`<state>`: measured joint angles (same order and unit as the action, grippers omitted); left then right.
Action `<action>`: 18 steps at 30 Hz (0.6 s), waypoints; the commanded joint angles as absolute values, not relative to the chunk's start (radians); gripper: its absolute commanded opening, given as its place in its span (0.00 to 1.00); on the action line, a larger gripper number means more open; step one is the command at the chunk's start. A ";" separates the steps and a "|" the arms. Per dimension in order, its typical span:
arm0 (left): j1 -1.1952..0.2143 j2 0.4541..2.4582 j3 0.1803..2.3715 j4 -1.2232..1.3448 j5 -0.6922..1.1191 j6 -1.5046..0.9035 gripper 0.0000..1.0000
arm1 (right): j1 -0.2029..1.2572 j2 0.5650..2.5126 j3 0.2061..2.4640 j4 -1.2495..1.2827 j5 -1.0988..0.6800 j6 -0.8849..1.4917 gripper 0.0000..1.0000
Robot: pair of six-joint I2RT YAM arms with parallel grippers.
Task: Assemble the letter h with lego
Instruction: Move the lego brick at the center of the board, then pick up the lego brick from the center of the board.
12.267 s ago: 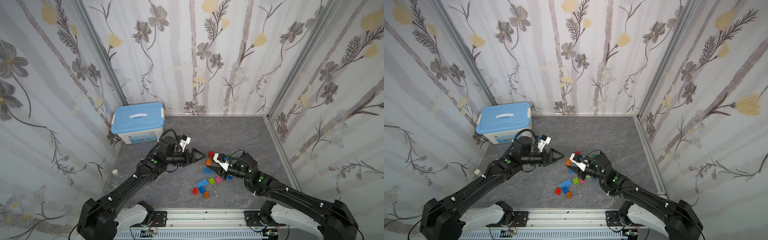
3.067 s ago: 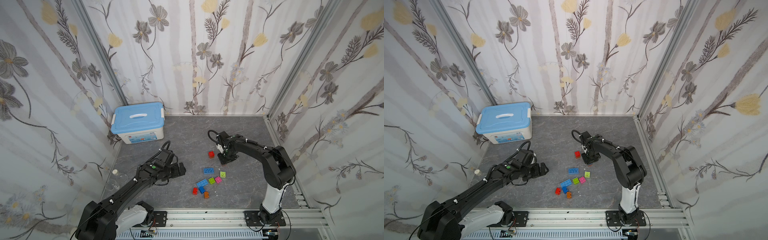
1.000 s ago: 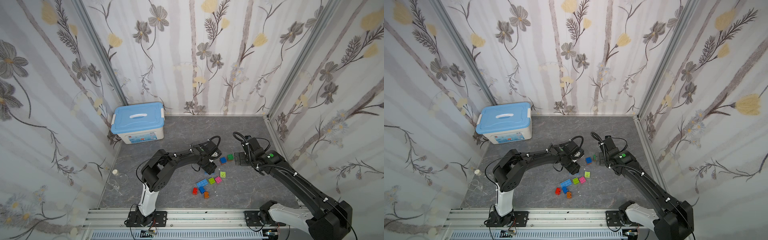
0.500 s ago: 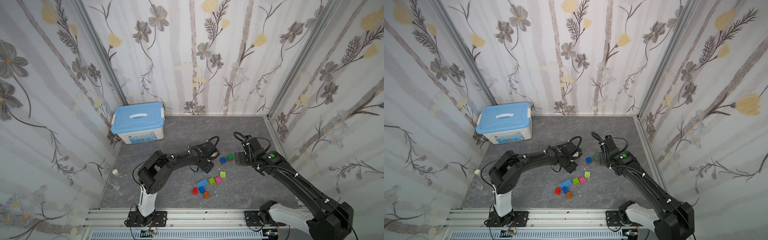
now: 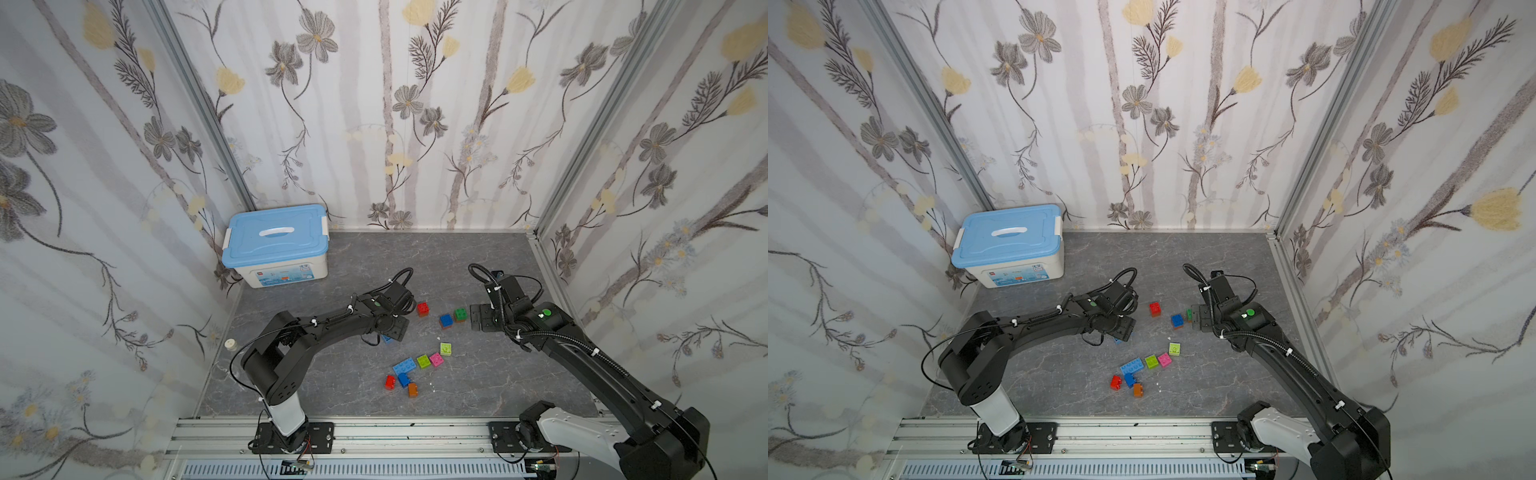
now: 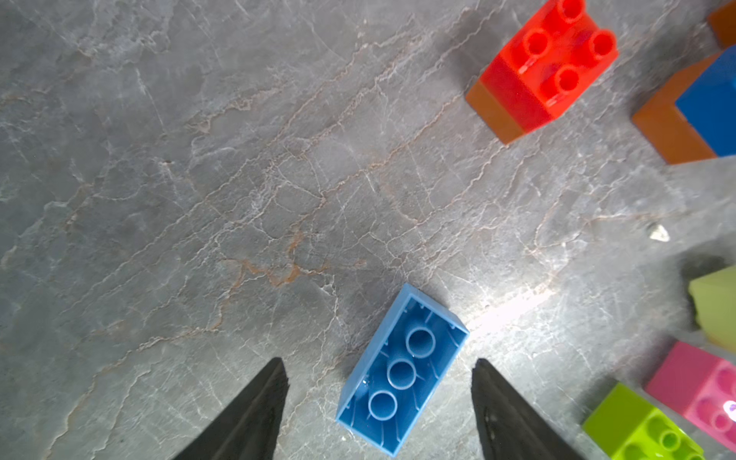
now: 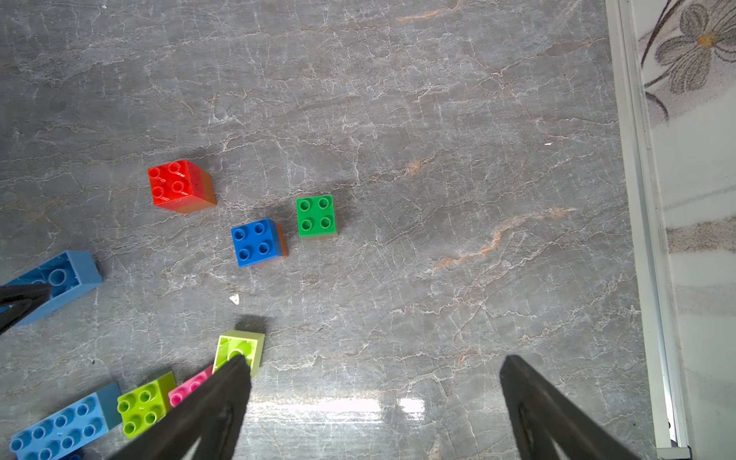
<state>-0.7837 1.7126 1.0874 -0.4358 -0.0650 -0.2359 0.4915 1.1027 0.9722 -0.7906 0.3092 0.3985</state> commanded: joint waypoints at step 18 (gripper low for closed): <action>-0.744 1.772 1.046 -0.362 0.100 -0.209 0.38 | 0.491 1.098 0.964 -0.769 0.270 0.422 0.99</action>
